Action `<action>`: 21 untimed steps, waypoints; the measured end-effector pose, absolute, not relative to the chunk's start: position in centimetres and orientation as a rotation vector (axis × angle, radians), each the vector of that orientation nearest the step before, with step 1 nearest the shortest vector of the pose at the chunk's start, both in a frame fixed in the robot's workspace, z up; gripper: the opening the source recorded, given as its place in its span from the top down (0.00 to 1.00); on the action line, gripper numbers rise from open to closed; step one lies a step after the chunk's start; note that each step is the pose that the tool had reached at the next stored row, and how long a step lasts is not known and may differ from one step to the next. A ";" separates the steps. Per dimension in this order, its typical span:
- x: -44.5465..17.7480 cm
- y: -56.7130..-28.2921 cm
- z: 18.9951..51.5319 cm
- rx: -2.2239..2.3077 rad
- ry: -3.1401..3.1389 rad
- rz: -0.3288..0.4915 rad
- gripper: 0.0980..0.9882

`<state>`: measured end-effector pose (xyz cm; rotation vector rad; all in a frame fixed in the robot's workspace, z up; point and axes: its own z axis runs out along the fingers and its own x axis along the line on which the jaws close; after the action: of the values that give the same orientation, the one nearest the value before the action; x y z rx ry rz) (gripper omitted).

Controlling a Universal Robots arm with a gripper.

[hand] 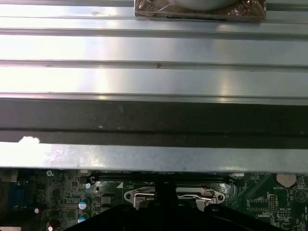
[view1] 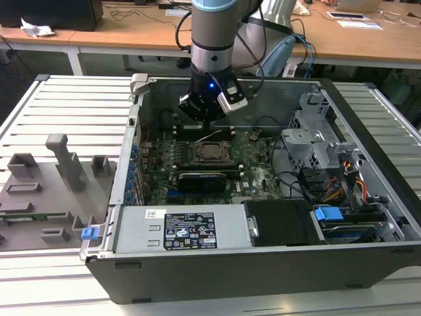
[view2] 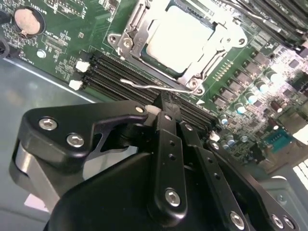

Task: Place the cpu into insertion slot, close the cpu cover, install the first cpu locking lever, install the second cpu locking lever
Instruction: 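Install the first cpu locking lever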

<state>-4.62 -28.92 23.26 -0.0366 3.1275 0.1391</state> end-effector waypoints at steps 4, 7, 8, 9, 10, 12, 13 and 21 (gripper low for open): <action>-4.2 -28.8 22.9 -0.071 3.128 0.139 0.99; -3.8 -28.7 22.7 -0.071 3.128 0.139 0.99; -3.7 -28.6 22.6 -0.071 3.128 0.139 0.99; -3.5 -28.5 22.5 -0.071 3.128 0.139 0.99; -3.5 -28.5 22.4 -0.071 3.128 0.139 0.99; -3.3 -28.5 22.3 -0.071 3.128 0.139 0.99; -3.3 -28.4 22.3 -0.071 3.128 0.139 0.99; -2.5 -28.4 21.9 -0.071 3.128 0.139 0.99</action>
<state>-2.50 -28.44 21.89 -0.0710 3.1280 0.1393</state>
